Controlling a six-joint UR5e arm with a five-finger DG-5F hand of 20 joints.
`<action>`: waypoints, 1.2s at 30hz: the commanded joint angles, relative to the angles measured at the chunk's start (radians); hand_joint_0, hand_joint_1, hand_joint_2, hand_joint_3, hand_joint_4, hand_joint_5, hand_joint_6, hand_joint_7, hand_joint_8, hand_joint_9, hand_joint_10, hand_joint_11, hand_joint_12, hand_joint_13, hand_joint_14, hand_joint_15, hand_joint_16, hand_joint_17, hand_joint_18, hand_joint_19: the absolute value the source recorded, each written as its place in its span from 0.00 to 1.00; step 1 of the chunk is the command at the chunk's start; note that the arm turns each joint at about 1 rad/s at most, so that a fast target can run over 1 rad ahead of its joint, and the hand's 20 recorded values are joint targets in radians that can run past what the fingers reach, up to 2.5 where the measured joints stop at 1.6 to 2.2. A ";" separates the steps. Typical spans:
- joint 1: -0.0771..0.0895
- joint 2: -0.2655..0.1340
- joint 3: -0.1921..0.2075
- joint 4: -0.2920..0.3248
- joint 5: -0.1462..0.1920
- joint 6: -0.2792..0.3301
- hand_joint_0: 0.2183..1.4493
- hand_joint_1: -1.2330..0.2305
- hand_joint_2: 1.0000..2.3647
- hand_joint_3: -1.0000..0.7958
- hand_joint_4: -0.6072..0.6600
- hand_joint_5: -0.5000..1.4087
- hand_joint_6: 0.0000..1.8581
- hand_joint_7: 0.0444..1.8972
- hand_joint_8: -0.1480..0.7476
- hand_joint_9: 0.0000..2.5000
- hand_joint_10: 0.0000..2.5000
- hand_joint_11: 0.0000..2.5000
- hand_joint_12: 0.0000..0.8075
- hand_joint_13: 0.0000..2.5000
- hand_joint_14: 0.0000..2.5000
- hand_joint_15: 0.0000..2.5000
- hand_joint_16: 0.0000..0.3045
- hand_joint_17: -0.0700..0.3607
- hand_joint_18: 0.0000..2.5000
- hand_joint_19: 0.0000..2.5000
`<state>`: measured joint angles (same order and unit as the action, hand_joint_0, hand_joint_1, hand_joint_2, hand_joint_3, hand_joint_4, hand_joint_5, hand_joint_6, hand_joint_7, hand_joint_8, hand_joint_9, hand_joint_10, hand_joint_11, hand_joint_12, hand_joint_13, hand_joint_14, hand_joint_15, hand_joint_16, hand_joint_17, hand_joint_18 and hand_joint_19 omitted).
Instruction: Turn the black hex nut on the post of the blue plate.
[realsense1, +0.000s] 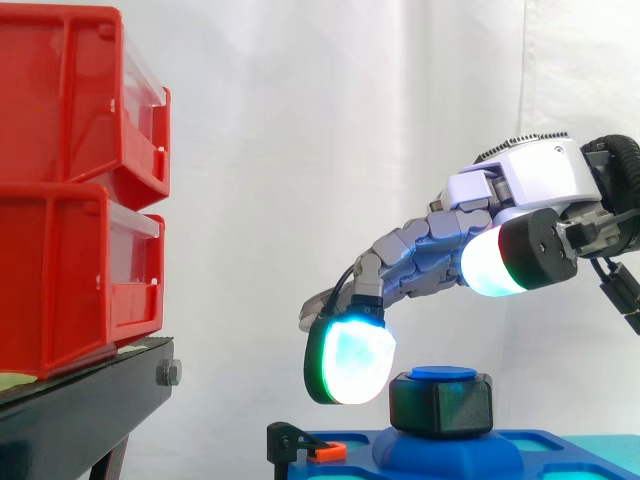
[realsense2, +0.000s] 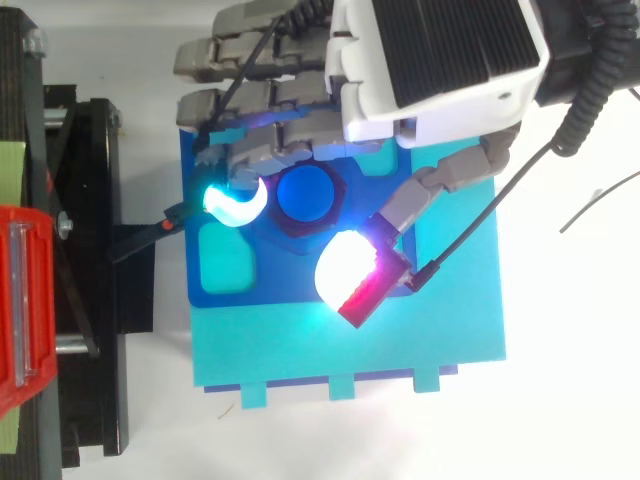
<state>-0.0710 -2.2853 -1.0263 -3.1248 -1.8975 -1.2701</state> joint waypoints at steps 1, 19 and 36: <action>0.000 0.000 0.000 -0.005 0.000 0.000 0.21 0.63 0.00 0.28 0.60 0.16 0.27 0.41 0.39 0.11 0.00 0.01 0.40 0.01 0.00 0.02 0.17 0.43 0.00 0.10; 0.002 0.000 -0.028 0.026 0.005 0.000 0.21 0.63 0.00 0.28 0.60 0.16 0.27 0.42 0.39 0.11 0.00 0.02 0.40 0.02 0.00 0.02 0.17 0.43 0.00 0.10; 0.008 0.000 -0.051 0.068 0.009 -0.002 0.21 0.63 0.00 0.28 0.60 0.16 0.27 0.41 0.39 0.11 0.00 0.01 0.39 0.02 0.00 0.02 0.17 0.43 0.00 0.10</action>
<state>-0.0635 -2.2859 -1.0660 -3.0715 -1.8893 -1.2701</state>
